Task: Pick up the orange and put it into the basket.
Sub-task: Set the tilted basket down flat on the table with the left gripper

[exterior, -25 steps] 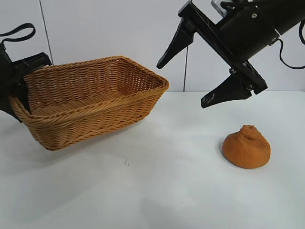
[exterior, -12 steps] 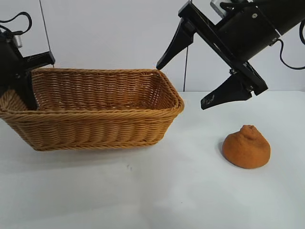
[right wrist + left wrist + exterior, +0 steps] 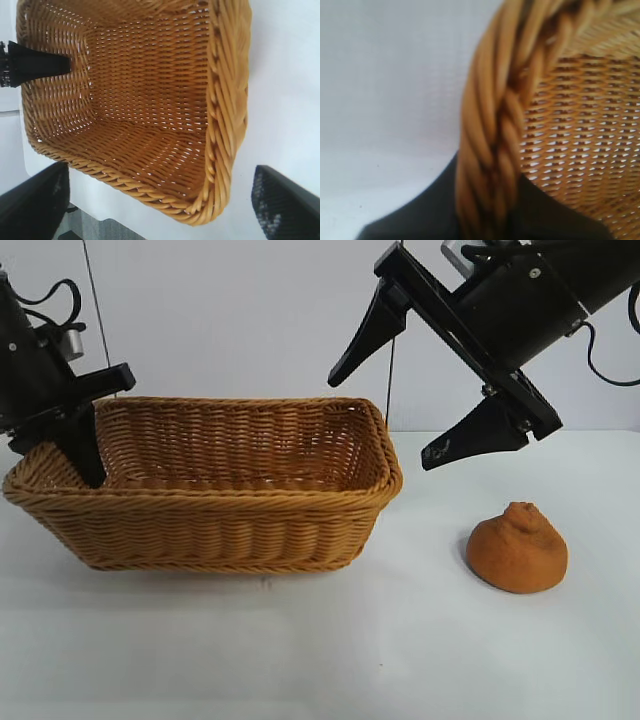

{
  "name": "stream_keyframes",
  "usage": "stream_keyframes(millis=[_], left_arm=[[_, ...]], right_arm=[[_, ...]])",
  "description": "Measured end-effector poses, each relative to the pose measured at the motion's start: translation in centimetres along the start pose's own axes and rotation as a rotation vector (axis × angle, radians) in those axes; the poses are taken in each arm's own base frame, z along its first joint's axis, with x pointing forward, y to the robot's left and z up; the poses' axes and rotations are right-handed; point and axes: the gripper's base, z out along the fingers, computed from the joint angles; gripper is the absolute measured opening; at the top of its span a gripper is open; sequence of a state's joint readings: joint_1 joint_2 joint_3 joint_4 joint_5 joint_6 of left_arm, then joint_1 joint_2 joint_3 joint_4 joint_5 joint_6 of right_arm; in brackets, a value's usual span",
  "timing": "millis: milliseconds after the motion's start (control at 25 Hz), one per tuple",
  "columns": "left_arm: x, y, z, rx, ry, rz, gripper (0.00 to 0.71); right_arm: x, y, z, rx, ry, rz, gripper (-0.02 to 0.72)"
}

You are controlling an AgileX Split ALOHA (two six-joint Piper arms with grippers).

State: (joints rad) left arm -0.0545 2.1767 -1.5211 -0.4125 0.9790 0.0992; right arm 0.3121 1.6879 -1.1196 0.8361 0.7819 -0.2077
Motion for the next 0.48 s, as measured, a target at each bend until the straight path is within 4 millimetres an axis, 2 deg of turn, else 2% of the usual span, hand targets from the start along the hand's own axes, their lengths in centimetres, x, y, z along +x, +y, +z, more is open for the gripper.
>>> stream_keyframes(millis=[120,360,440,480], left_arm=[[0.11,0.24,0.70,0.000,0.015,-0.005,0.084],[0.24,0.31,0.86,0.002,0.013,-0.009,0.090],[0.32,0.26,0.89,0.009,0.020,-0.013,0.159],[0.38,0.24,0.90,0.011,0.026,-0.015,0.232]], right_arm=[[0.00,0.00,0.00,0.000,0.000,0.000,0.676],[0.00,0.00,0.00,0.000,0.000,0.000,0.676],[0.00,0.00,0.00,0.000,0.000,0.000,0.676],[0.00,0.00,0.00,0.000,0.000,0.000,0.676]])
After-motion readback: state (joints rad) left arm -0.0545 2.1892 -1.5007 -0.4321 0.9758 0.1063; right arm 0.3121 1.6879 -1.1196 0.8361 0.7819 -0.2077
